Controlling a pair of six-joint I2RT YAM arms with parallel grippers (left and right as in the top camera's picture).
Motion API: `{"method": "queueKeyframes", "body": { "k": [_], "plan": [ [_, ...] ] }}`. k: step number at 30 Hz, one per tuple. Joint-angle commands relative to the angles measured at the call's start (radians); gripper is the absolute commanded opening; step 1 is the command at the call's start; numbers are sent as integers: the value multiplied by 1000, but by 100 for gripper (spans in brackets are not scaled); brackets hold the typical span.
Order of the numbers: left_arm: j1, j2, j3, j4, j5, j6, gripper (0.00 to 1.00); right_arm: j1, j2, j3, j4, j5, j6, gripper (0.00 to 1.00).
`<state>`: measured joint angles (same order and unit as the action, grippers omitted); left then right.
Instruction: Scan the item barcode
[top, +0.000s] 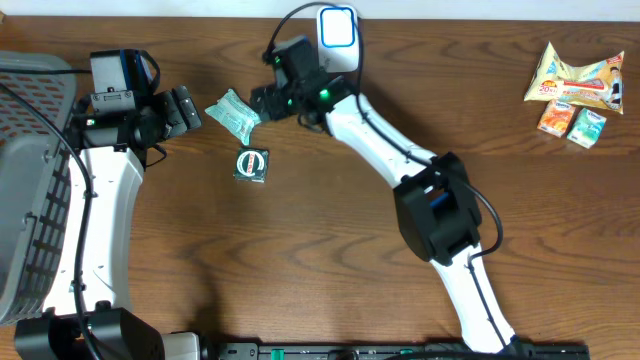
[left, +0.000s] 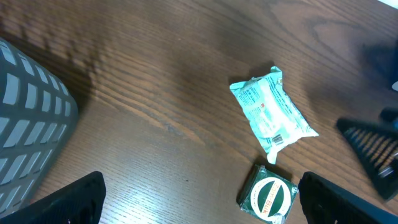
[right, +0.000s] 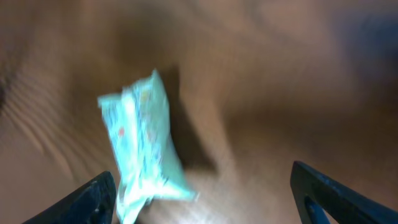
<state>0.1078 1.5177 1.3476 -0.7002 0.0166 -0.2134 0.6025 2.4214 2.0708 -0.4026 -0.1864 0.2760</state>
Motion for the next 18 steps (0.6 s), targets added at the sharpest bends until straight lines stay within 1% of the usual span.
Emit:
{"method": "queueKeyframes", "body": {
  "k": [1,5,8,13,15,17,18],
  "plan": [
    [3,6,-5,-3,-6,-8,98,-5,40,8,59,-80,2,87],
    [3,6,-5,-3,-6,-8,98,1,89,8,135,-202,58,90],
    [3,6,-5,-3,-6,-8,97,15,120,8,138,-209,60,91],
    [3,6,-5,-3,-6,-8,98,35,155,8,145,-213,63,90],
    [3,6,-5,-3,-6,-8,98,38,158,8,149,-217,76,85],
    [3,6,-5,-3,-6,-8,98,38,158,8,150,-215,77,68],
    [3,6,-5,-3,-6,-8,98,38,158,8,150,-208,77,65]
  ]
}}
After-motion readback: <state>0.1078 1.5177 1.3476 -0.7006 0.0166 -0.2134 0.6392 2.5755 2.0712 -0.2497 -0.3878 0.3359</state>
